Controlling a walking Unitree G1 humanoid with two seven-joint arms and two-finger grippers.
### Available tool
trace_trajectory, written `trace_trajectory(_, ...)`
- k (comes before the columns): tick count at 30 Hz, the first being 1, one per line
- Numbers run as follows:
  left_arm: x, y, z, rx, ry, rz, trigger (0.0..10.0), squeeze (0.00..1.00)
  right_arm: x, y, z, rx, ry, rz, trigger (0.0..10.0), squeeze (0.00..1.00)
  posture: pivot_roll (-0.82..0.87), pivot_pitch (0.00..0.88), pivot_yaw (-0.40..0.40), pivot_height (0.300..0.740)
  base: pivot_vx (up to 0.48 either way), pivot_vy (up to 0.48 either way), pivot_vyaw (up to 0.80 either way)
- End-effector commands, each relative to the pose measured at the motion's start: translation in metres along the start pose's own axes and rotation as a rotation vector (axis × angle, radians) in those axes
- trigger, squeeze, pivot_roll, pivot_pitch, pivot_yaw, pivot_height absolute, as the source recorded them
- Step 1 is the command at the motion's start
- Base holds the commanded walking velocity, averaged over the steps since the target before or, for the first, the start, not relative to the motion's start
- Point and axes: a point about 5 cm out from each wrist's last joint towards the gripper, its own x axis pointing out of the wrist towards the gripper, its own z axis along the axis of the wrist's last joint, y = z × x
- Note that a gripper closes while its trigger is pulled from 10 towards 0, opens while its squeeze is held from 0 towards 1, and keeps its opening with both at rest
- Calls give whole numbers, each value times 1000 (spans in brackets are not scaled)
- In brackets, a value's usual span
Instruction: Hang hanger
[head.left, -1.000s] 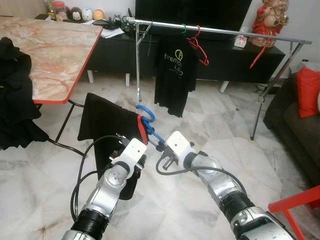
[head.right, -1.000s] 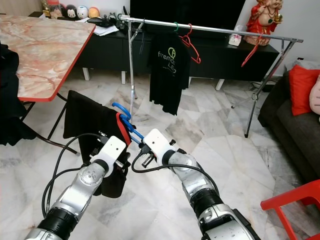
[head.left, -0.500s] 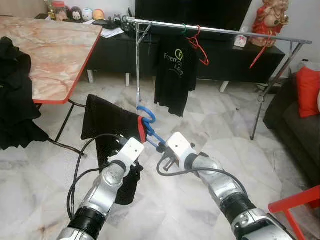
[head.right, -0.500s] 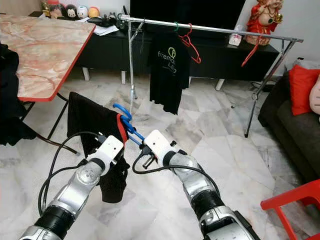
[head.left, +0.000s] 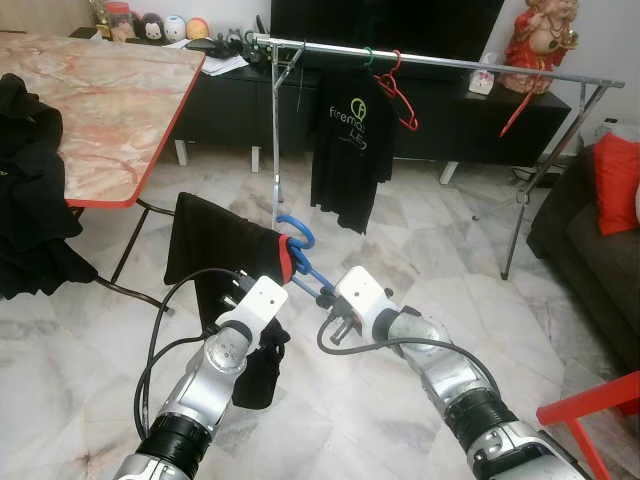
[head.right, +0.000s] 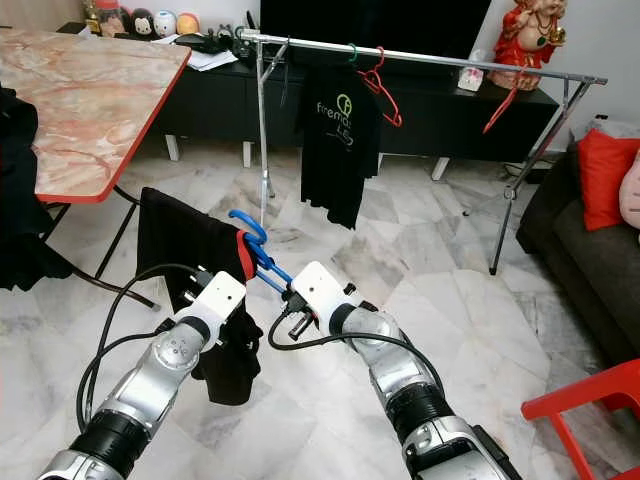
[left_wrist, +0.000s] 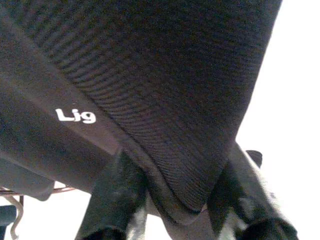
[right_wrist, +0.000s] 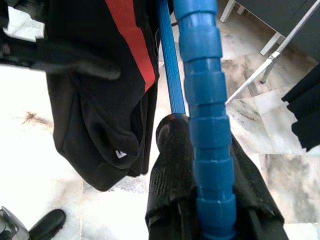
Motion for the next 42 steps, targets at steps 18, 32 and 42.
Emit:
trace_trajectory(18,0,15,10,-24,-39,78,0,0,-25,-9,-15,-5,31,-6,0,0,-13,0,-139,740,0,0,0)
trace_trajectory(32,-2,36,13,-81,-56,165,0,0,-89,-17,-93,98,247,33,0,0,-24,0,-147,740,0,0,0)
trace_trajectory(42,-1,41,2,-126,10,197,0,0,-129,20,-116,144,242,451,0,0,-16,0,-139,740,0,0,0)
